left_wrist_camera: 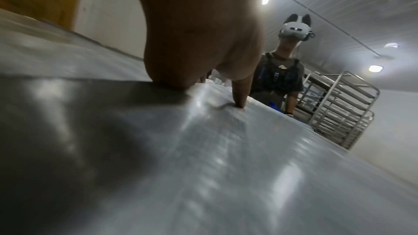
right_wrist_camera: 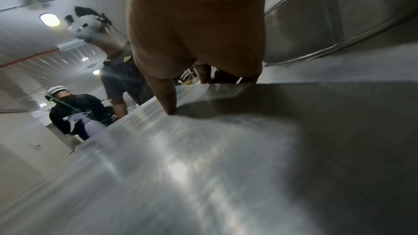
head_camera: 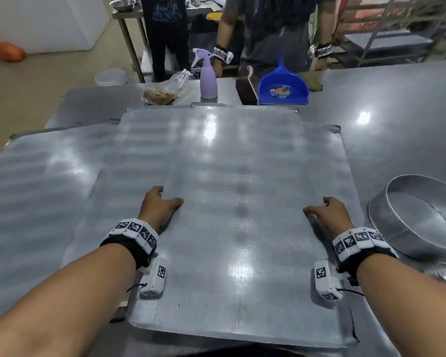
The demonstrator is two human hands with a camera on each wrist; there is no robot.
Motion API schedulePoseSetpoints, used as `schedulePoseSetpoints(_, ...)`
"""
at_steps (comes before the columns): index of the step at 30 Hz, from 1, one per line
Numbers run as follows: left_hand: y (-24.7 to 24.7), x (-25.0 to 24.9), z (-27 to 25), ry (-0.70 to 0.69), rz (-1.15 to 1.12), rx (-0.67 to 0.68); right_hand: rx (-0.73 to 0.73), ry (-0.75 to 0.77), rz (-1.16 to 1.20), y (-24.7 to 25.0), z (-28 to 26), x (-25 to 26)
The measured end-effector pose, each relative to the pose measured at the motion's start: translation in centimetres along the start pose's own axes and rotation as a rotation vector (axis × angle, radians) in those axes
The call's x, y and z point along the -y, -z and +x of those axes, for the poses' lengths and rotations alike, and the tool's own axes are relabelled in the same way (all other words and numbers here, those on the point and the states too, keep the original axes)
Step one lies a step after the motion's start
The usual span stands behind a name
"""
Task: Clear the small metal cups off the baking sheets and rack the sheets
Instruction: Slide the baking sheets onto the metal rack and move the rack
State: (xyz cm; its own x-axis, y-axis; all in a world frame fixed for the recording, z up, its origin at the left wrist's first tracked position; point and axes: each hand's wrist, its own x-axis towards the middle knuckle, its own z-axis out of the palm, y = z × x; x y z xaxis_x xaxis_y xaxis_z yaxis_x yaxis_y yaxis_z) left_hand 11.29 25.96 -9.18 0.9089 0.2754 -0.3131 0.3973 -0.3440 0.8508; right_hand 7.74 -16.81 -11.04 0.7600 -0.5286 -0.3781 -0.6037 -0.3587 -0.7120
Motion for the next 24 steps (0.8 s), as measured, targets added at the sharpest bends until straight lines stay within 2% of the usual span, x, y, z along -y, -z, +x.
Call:
schedulePoseSetpoints(5,-4.3,-1.7,0.3,-0.022,-0.054,0.071,-0.076,-0.047,-0.073,3.1,0.0,-2.8)
schedulePoseSetpoints(11,-7.2,-2.2,0.7,-0.027,0.031,0.104,-0.133,-0.1,-0.148,4.5,0.6,-5.0)
schedulePoseSetpoints(14,-8.0,-2.5,0.8,-0.042,0.083,0.116,-0.123,-0.136,-0.107,4.8,0.7,-5.5)
schedulePoseSetpoints(19,-8.6,-2.5,1.5,-0.038,0.228,0.168,-0.102,-0.091,0.013,4.5,1.7,-7.2)
schedulePoseSetpoints(24,-9.4,-0.9,2.7,-0.04,0.204,0.208,-0.101,-0.054,0.015,4.8,1.3,-7.4)
